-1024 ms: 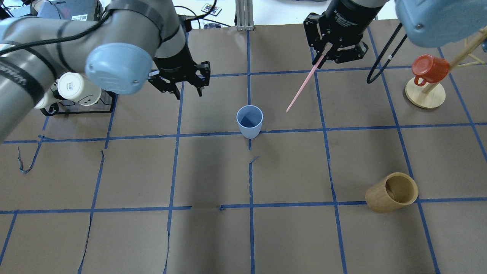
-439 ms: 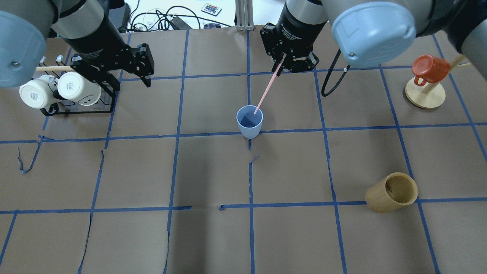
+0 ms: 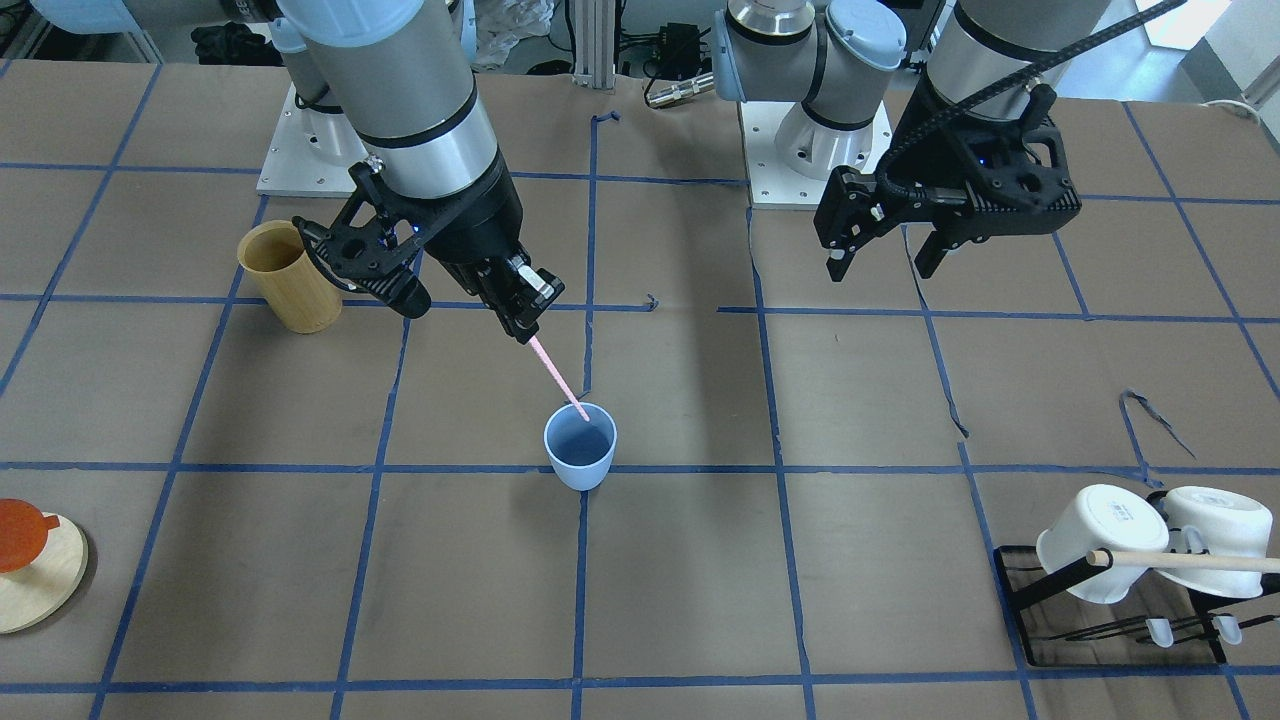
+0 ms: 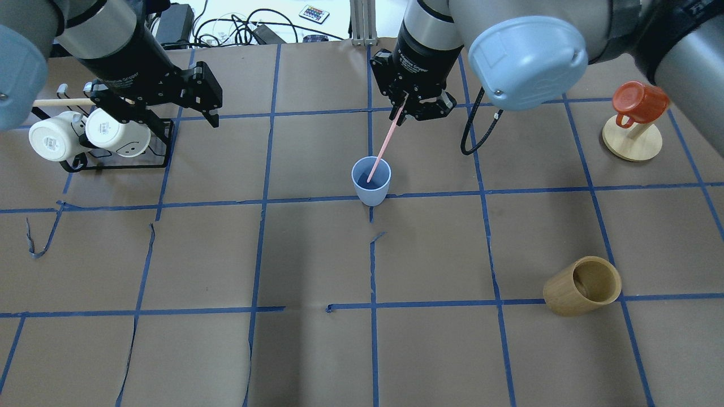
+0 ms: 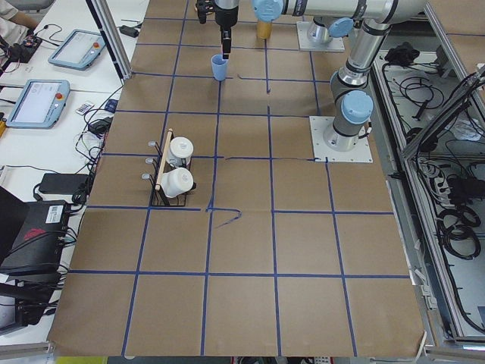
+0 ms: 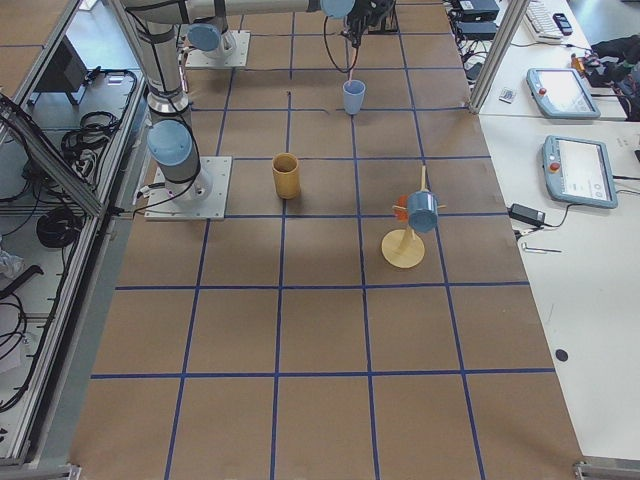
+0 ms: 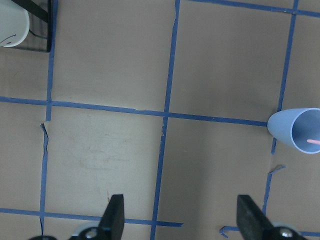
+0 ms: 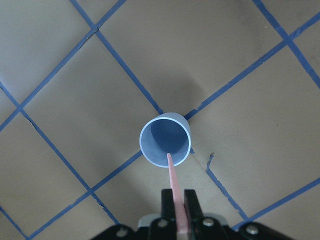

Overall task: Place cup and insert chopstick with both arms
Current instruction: 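Lower the chopstick into the blue cup and open the right gripper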

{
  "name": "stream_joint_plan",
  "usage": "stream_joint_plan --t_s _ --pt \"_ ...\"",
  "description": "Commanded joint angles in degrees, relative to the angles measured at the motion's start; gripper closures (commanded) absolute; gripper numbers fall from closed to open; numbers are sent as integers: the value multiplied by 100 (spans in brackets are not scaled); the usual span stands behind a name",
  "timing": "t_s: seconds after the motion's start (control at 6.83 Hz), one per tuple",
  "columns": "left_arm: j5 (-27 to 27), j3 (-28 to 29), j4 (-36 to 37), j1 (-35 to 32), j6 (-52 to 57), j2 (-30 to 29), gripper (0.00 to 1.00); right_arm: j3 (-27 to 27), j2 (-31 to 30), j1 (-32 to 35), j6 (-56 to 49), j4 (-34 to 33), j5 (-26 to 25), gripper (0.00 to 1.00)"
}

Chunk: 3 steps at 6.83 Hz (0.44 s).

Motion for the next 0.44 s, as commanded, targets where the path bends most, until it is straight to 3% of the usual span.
stream_joint_plan --t_s 0.0,0.29 --pt "7 33 -7 -70 -2 -57 12 109 20 19 23 -73 -70 34" --pt "7 68 2 -70 7 -57 10 83 2 19 14 -82 -149 16"
